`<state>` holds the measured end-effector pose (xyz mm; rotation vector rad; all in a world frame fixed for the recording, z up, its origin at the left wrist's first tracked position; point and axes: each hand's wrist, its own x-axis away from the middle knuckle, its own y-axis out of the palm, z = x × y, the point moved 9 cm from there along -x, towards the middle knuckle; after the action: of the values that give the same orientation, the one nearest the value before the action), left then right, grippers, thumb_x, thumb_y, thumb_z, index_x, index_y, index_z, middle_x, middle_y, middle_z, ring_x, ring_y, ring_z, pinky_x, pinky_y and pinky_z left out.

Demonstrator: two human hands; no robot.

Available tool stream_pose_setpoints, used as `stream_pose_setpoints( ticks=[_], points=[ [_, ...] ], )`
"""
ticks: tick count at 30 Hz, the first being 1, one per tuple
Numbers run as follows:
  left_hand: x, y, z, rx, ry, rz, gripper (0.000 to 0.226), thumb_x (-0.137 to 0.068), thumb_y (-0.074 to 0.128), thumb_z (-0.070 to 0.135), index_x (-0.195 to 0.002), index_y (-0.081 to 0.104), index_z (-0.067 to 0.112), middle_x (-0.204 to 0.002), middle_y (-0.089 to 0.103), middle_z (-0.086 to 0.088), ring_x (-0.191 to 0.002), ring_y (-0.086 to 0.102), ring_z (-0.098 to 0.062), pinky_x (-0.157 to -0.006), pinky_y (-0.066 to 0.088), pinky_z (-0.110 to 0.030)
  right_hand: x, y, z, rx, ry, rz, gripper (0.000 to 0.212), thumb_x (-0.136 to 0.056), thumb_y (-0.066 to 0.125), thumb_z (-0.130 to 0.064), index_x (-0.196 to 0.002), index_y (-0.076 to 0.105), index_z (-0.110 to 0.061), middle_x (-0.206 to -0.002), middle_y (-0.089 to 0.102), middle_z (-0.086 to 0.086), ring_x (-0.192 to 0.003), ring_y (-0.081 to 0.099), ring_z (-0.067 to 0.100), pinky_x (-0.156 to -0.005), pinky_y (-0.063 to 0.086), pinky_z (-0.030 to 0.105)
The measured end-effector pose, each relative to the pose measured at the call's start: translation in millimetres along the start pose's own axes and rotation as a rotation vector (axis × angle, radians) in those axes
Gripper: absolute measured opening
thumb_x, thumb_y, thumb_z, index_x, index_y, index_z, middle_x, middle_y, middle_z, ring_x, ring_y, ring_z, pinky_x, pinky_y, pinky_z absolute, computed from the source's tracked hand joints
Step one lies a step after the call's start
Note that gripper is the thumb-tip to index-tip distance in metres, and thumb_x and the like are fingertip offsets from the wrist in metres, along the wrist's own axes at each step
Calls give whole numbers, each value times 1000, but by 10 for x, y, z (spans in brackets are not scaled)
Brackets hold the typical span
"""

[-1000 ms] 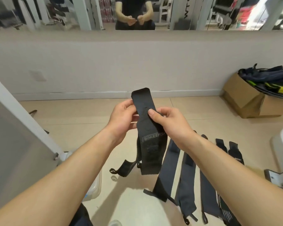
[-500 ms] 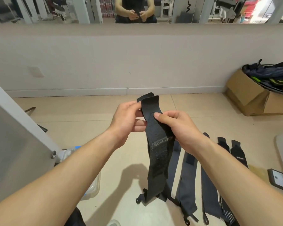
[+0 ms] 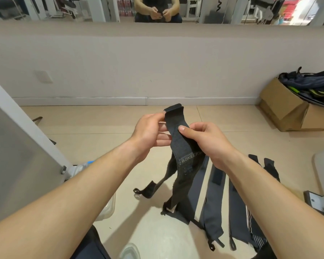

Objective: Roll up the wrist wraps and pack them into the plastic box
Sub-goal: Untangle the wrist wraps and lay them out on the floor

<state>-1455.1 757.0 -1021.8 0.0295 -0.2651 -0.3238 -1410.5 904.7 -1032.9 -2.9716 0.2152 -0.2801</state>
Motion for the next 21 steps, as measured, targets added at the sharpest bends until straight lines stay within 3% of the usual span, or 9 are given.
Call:
stream_pose_setpoints(
  ticks=[3, 5, 7, 10, 13, 15, 18, 21],
  points=[
    [1, 36, -55, 30, -60, -78, 44, -102, 38, 44, -107, 68, 12, -83, 74, -5, -60, 67, -22, -65, 52, -31, 10, -7, -9, 29, 11, 22, 44, -89, 77, -38, -92, 71, 5, -85, 76, 17, -71, 69, 19, -72, 53, 35],
    [8, 65, -52, -58, -18, -118, 44, -101, 45, 49, -106, 71, 14, -85, 74, -2, -60, 64, -13, -65, 51, -24, 11, 4, 3, 39, 23, 25, 41, -89, 77, -39, -88, 72, 2, -79, 75, 13, -69, 69, 18, -70, 53, 33],
    [-7, 58, -52, -131, 50, -85, 31, -100, 58, 41, -96, 73, 14, -82, 74, 0, -59, 64, -10, -65, 51, -22, 16, 34, 11, 33, 37, 11, 34, -88, 78, -39, -80, 74, -6, -77, 76, 7, -68, 70, 17, -66, 53, 31],
    [-63, -25, -62, -176, 116, 46, 28, -103, 60, 30, -97, 74, 6, -84, 74, -4, -72, 65, -22, -73, 54, -34, 32, 64, 44, 49, 68, 18, 36, -84, 81, -44, -71, 66, -14, -73, 75, 4, -65, 70, 18, -63, 54, 32],
    [-65, -88, 7, -151, 159, 122, 27, -103, 60, 26, -101, 74, 3, -86, 73, -10, -75, 62, -26, -74, 51, -39, 29, 26, 81, 63, 66, 116, 50, -76, 81, -59, -84, 56, -17, -82, 74, 6, -77, 74, 28, -71, 57, 42],
    [-67, -99, 57, -152, 181, 134, 27, -103, 59, 25, -100, 73, 2, -91, 76, -18, -75, 64, -27, -73, 51, -39, 50, -26, 49, 167, 17, 199, 57, -74, 75, -69, -92, 49, -21, -91, 69, 2, -86, 70, 24, -70, 52, 40],
    [-69, -89, 114, -178, 208, 138, 30, -103, 58, 26, -97, 72, 1, -93, 77, -19, -75, 67, -25, -73, 51, -38, 100, -35, -88, 430, -122, 262, 47, -83, 61, -74, -107, 55, -34, -103, 57, -4, -95, 59, 14, -76, 47, 36],
    [-43, -80, 171, -211, 228, 170, 37, -104, 56, 30, -93, 70, -3, -79, 73, -9, -69, 62, -18, -68, 48, -34, 115, 11, -200, 443, -260, 258, 33, -91, 58, -64, -105, 61, -34, -107, 56, -9, -105, 57, 15, -89, 50, 39]
  ],
)
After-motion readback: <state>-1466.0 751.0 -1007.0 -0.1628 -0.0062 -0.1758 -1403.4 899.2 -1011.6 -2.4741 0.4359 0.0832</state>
